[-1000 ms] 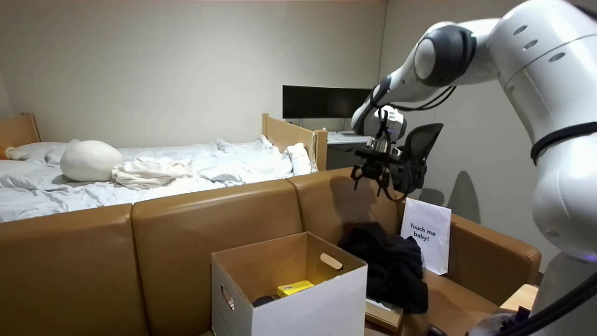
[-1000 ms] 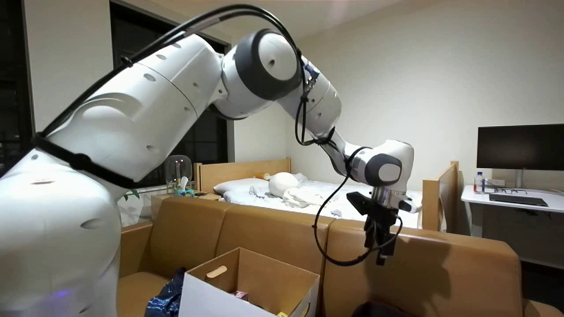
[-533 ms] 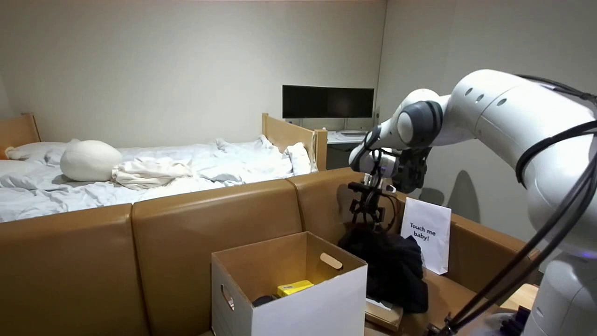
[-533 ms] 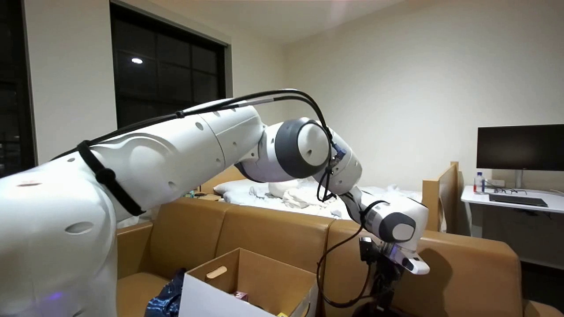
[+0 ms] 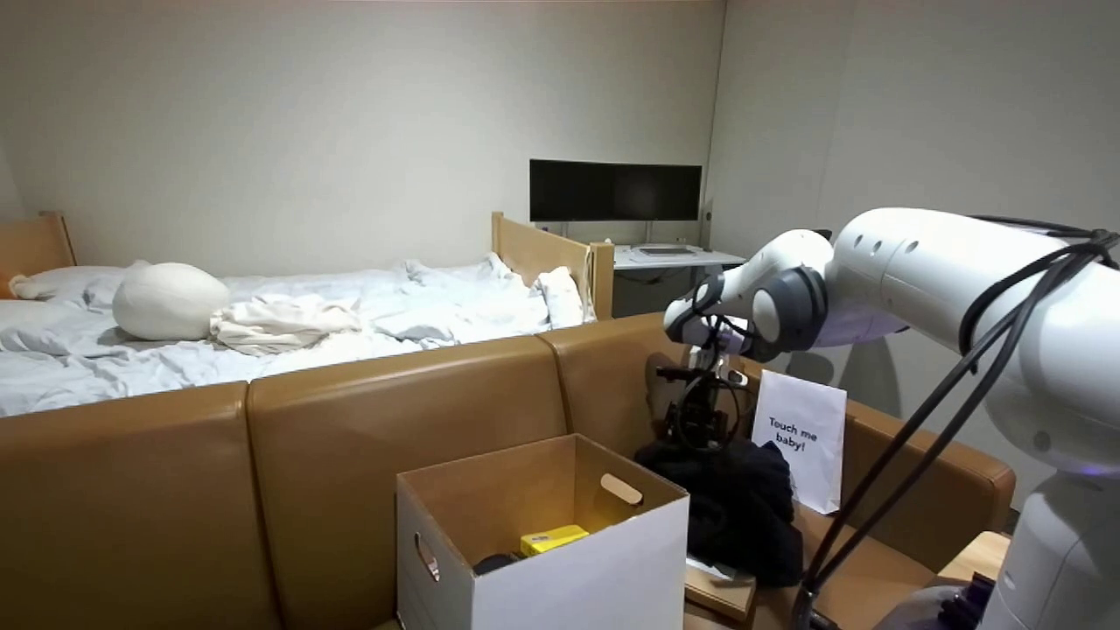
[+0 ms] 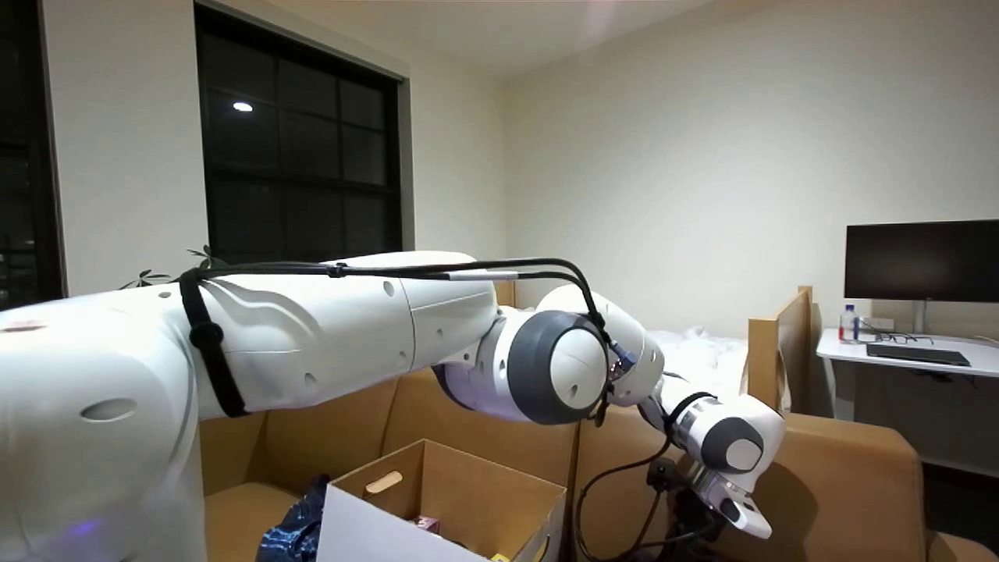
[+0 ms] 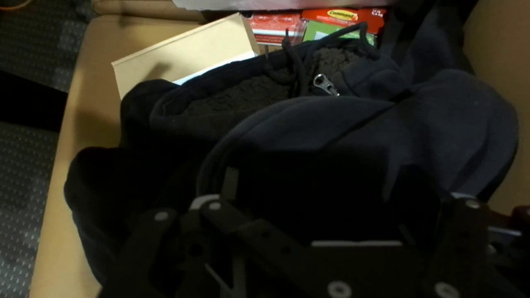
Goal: Pick up the black cloth, plastic and brown book from the sofa and put them in the box
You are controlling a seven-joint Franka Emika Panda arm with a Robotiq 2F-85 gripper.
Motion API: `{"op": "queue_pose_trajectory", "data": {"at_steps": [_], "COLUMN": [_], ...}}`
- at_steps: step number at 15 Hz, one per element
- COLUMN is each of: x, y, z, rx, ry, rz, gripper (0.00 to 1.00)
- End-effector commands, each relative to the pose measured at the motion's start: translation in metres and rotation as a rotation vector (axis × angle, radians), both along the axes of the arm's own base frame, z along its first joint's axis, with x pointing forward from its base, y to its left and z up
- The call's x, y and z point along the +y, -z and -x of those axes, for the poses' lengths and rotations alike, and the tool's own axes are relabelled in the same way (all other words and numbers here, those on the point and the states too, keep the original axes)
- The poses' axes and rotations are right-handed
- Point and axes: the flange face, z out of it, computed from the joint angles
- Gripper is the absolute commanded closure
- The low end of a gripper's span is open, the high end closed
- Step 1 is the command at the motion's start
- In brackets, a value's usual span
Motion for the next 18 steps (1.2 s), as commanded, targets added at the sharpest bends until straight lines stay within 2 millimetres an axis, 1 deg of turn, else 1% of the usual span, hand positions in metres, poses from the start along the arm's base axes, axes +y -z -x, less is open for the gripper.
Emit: {"op": "queue_pose_trajectory", "data": {"at_steps": [1,2,4,6,7,10,11,12,14,15,18], "x": [0.005,0.007,0.006,0.004,0.003,0.003,0.003,0.004,-0.001,-0.003,-0.01], "y": [-0.004,-0.009,-0.017,-0.021,-0.021,-0.024,-0.027,-0.041,-0.079,-0.091,-0.142], "z": [-0.023,-0.033,-0.046,-0.05,-0.05,-0.039,-0.036,-0.032,-0.027,-0.027,-0.036], "rx": [-0.074,-0.113,-0.179,-0.211,-0.209,-0.169,-0.161,-0.132,-0.059,-0.038,0.006], "ry": [0.073,0.088,0.109,0.116,0.114,0.029,-0.02,-0.08,-0.166,-0.198,-0.24], "rz": [0.052,0.079,0.128,0.144,0.147,0.054,0.03,0.017,0.059,0.083,0.241], "gripper": [0.33,0.42,0.55,0.68,0.73,0.94,0.95,0.98,0.99,0.96,0.96]}}
